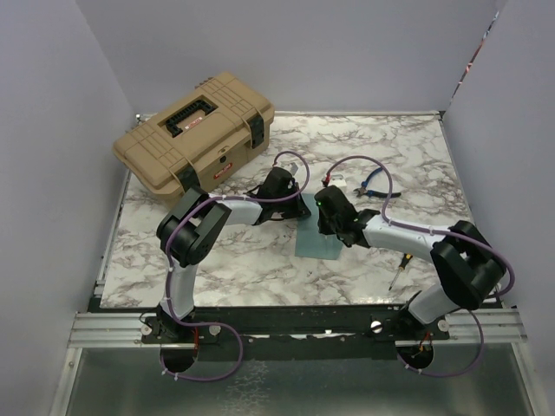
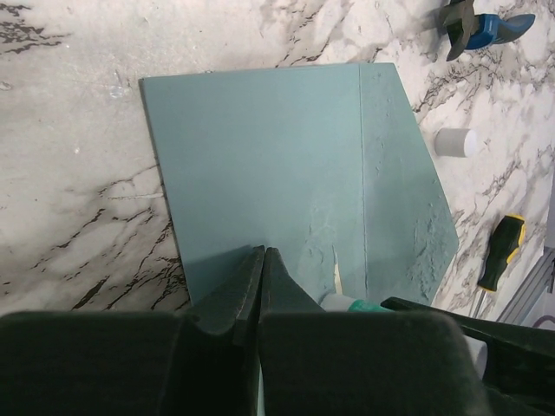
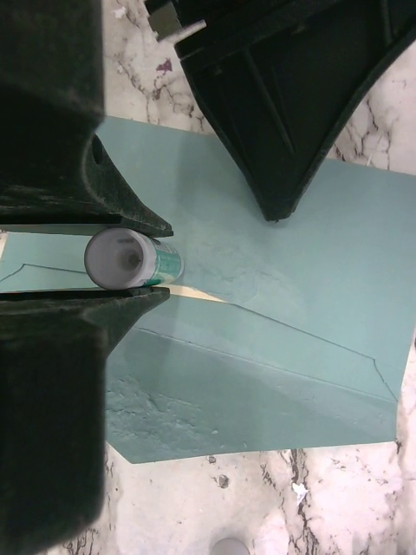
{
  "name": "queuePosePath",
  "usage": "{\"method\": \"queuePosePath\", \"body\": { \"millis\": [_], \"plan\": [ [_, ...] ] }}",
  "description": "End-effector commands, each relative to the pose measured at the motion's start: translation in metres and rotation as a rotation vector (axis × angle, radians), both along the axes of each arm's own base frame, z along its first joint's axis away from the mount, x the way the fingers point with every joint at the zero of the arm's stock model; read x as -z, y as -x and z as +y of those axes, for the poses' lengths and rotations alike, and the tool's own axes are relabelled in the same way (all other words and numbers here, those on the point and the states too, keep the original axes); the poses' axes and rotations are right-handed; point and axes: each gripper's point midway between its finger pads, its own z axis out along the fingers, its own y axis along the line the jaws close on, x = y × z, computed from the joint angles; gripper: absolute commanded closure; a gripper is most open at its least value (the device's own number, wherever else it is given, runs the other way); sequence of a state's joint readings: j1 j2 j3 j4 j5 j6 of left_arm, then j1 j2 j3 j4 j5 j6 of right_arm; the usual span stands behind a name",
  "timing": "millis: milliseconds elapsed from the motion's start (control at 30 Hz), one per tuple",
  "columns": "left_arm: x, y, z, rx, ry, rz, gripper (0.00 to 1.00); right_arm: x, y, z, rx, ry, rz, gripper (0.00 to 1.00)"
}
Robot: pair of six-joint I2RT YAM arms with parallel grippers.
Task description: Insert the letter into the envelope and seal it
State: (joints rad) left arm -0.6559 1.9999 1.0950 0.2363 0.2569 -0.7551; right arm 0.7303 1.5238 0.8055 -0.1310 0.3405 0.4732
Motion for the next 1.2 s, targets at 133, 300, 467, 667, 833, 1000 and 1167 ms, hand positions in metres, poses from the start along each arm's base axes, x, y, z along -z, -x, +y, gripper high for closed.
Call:
{"method": "queuePosePath", "body": {
  "millis": [133, 300, 467, 667, 833, 1000, 1167],
  "plan": [
    [0.057, 0.022, 0.032, -0.037, -0.162, 0.138, 1.0, 0.008, -0.008, 0.001, 0.055, 0.03, -0.032, 1.0],
    [0.061, 0.023, 0.032, -0.034, -0.159, 0.156, 1.0, 0.014, -0.013, -0.004, 0.085, 0.045, -0.065, 1.0],
    [0.064, 0.024, 0.032, -0.03, -0.161, 0.168, 1.0, 0.013, -0.024, -0.011, 0.127, 0.07, -0.127, 1.0],
    [0.066, 0.024, 0.033, -0.033, -0.163, 0.179, 1.0, 0.023, -0.028, -0.004, 0.108, 0.079, -0.11, 1.0],
    [0.071, 0.024, 0.035, -0.045, -0.174, 0.192, 1.0, 0.029, -0.007, -0.008, 0.113, 0.074, -0.002, 1.0],
    [0.077, 0.024, 0.039, -0.074, -0.187, 0.215, 1.0, 0.038, 0.02, -0.007, 0.086, 0.073, 0.086, 1.0],
    [0.082, 0.024, 0.043, -0.11, -0.204, 0.232, 1.0, 0.032, 0.037, -0.001, 0.057, 0.084, 0.118, 1.0]
  ]
}}
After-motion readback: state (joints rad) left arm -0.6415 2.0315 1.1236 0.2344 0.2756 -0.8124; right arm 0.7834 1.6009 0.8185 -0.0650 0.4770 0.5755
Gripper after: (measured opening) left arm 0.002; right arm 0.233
